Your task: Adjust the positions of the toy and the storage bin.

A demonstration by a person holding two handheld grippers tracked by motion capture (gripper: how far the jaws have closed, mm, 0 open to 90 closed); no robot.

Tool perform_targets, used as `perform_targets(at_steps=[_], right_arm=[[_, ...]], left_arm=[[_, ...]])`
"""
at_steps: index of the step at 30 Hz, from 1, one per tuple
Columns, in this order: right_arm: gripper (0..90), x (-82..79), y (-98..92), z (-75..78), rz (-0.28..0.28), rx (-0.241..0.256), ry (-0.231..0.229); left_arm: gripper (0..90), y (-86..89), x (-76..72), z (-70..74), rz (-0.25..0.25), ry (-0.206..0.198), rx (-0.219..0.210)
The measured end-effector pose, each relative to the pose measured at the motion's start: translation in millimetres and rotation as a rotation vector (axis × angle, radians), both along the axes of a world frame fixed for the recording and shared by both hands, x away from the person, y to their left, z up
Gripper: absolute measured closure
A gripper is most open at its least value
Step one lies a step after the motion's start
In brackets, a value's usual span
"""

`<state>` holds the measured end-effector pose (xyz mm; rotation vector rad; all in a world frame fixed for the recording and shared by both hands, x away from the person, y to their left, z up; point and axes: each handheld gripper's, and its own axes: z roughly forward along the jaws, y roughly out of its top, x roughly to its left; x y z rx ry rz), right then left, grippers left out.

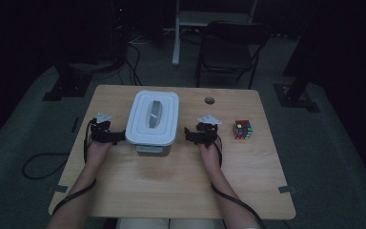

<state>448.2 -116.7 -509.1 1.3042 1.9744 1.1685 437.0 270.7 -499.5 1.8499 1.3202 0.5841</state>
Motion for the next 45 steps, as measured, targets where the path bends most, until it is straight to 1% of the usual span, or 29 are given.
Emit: perform_targets(at_steps=[2,4,7,9,11,12,14,16,18,20,21,23,25,26,28,30,32,34,35,37,40,45], right_arm=[[13.3,3.9,2.4,2.6,-0.02,0.019,-0.017],[13.3,6.1,6.0,5.1,-0.036,0.022,-0.043],[13.3,9.0,11.1,6.7,-0.046,0.02,-0.061],[13.4,11.5,13.9,5.8,-0.046,0.03,-0.051],[13.5,13.3,15.8,3.9,-0.036,0.055,-0.037],[13.5,13.5,16.7,2.9,-0.032,0.06,-0.035],[13.5,14.5,19.7,1.3,-0.034,0.047,-0.029],[13.5,15.8,21.7,0.2,-0.032,0.047,-0.021],[13.5,16.4,22.7,-0.5,-0.034,0.048,-0.017],[13.5,16.1,23.1,-0.9,-0.032,0.059,-0.013],[13.4,15.4,23.4,-0.7,-0.028,0.066,-0.013],[12.9,13.6,23.2,-0.5,-0.004,0.1,-0.019],[13.0,12.3,25.3,-0.4,0.016,0.094,-0.017],[13.6,11.2,26.3,-0.5,0.039,0.104,-0.021],[14.8,9.5,28.3,-0.1,0.033,0.073,-0.03],[15.5,9.4,26.9,0.0,0.032,0.083,-0.027],[15.5,10.2,24.0,-0.5,0.04,0.1,-0.005],[15.5,9.9,21.8,-1.1,0.047,0.11,0.002],[15.5,9.6,20.7,-1.0,0.051,0.11,0.005],[15.6,8.4,18.9,-0.7,0.051,0.107,0.006],[15.6,7.7,16.2,0.4,0.052,0.101,0.016],[16.8,3.9,10.5,1.7,0.036,0.091,0.015]], left_arm=[[1.0,-0.4,1.6,0.0,0.007,-0.014,-0.008],[1.0,-1.1,4.5,0.1,0.006,-0.01,-0.002],[1.0,-3.1,9.8,-0.3,0.005,-0.006,0.007],[1.0,-5.7,12.9,-0.2,-0.004,-0.012,0.009],[1.0,-8.5,15.5,0.4,-0.011,-0.029,0.011],[1.0,-9.9,17.5,0.6,-0.011,-0.027,0.015],[1.0,-12.6,20.6,1.2,-0.017,-0.03,0.009],[1.0,-15.7,22.8,2.0,-0.018,-0.034,0.015],[1.0,-18.8,24.4,2.6,-0.031,-0.031,0.012],[1.1,-19.8,24.0,2.8,-0.038,-0.034,-0.004],[1.0,-20.1,23.5,2.6,-0.042,-0.034,-0.002],[1.1,-20.9,22.7,2.0,-0.042,-0.032,-0.001],[1.1,-22.1,22.2,2.5,-0.044,-0.023,0.0],[1.1,-23.0,21.8,2.8,-0.049,-0.019,0.002],[1.1,-24.4,21.8,3.3,-0.057,-0.009,-0.001],[1.1,-25.9,21.4,3.6,-0.064,-0.002,-0.002],[1.1,-28.1,20.9,4.1,-0.064,-0.002,0.003],[1.1,-29.9,20.8,4.7,-0.065,0.001,0.007],[1.1,-30.8,20.8,5.1,-0.069,-0.001,0.015],[1.1,-33.0,21.2,5.5,-0.071,0.002,0.013],[1.1,-37.2,20.5,6.3,-0.069,0.0,0.025],[1.1,-45.5,16.7,7.0,-0.079,-0.002,0.036]])
